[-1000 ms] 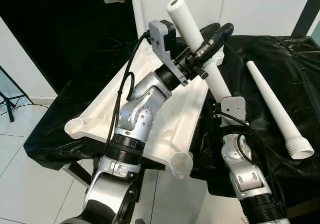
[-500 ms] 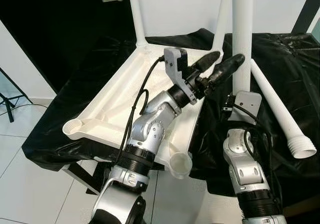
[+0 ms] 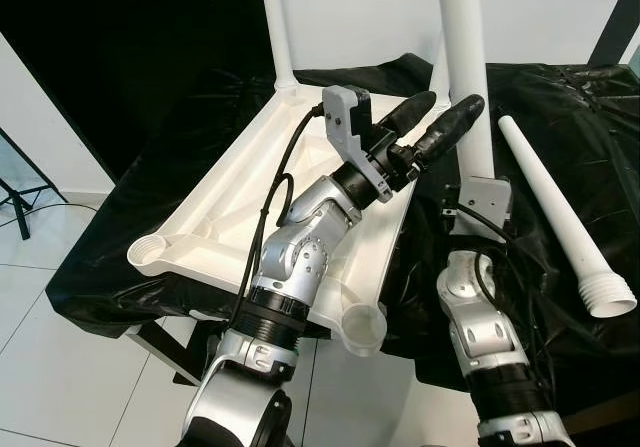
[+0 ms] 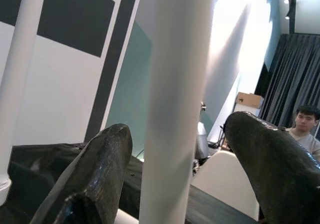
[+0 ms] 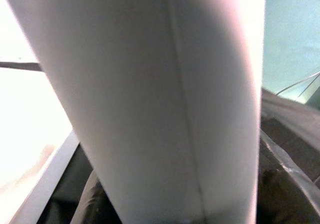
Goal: Building children table
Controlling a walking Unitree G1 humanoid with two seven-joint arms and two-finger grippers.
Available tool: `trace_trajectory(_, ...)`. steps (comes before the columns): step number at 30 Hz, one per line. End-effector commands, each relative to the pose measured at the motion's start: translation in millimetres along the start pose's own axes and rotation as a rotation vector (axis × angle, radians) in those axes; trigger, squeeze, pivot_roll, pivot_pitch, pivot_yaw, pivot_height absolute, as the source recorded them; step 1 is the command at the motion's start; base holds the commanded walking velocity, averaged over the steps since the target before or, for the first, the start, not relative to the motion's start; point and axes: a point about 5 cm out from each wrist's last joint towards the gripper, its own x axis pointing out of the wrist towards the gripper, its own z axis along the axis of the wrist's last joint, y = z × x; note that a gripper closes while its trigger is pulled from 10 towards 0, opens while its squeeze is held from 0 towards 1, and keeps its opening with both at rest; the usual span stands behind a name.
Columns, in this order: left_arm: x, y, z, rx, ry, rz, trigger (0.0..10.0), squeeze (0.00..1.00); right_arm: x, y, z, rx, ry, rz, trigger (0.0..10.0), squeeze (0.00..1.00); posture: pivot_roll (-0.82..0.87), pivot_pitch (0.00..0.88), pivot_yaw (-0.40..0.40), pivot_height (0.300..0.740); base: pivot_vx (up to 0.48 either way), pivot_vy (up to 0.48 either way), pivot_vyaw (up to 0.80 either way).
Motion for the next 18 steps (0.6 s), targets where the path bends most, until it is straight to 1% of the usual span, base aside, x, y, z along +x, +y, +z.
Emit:
trace_trajectory(1, 2.6, -5.3, -1, 0.062, 0.009, -0.031, 10.0, 0.00, 0.5, 5.0, 3, -0.022, -0.008, 0.013, 0.0, 0.00, -0.13, 0.000, 0.075, 0.740, 0.000, 0.000, 0.00)
trace_trajectory(4, 2.6, -5.3, -1, 0.062, 0.009, -0.031, 10.0, 0.00, 0.5, 5.0, 3, -0.022, -0.008, 0.013, 0.0, 0.00, -0.13, 0.000, 0.075, 0.740, 0.000, 0.000, 0.00)
trace_trajectory(5, 3.8, -6.5, -1, 0.089, 0.015, -0.034, 10.0, 0.00, -0.8, 7.5, 3, -0.037, -0.012, 0.034, 0.0, 0.00, -0.13, 0.000, 0.075, 0.740, 0.000, 0.000, 0.00)
trace_trajectory(7, 3.8, -6.5, -1, 0.089, 0.015, -0.034, 10.0, 0.00, -0.8, 7.5, 3, -0.037, -0.012, 0.034, 0.0, 0.00, -0.13, 0.000, 0.075, 0.740, 0.000, 0.000, 0.00)
trace_trajectory(8, 5.0, -6.9, -1, 0.109, 0.025, -0.027, 10.0, 0.00, -2.6, 9.4, 3, -0.055, -0.023, 0.051, 0.0, 0.00, -0.13, 0.000, 0.076, 0.740, 0.000, 0.000, 0.00)
trace_trajectory(10, 6.8, -3.2, -4, 0.141, 0.053, 0.016, 10.0, 0.00, -3.9, 10.8, 6, -0.084, -0.058, 0.061, 0.0, 0.00, -0.13, 0.000, 0.079, 0.740, 0.000, 0.000, 0.00)
trace_trajectory(13, 7.2, -0.4, -5, 0.150, 0.064, 0.040, 10.0, 0.00, -3.7, 10.9, 8, -0.096, -0.075, 0.062, 0.0, 0.00, -0.14, 0.000, 0.079, 0.740, 0.000, 0.000, 0.00)
trace_trajectory(15, 8.2, 3.3, -5, 0.153, 0.071, 0.069, 10.0, 0.00, -3.8, 12.7, 10, -0.134, -0.105, 0.073, 0.0, 0.00, -0.14, 0.000, 0.081, 0.740, 0.000, 0.000, 0.00)
trace_trajectory(18, 8.2, 3.3, -5, 0.153, 0.071, 0.069, 10.0, 0.00, -3.8, 12.7, 10, -0.134, -0.105, 0.073, 0.0, 0.00, -0.14, 0.000, 0.081, 0.740, 0.000, 0.000, 0.00)
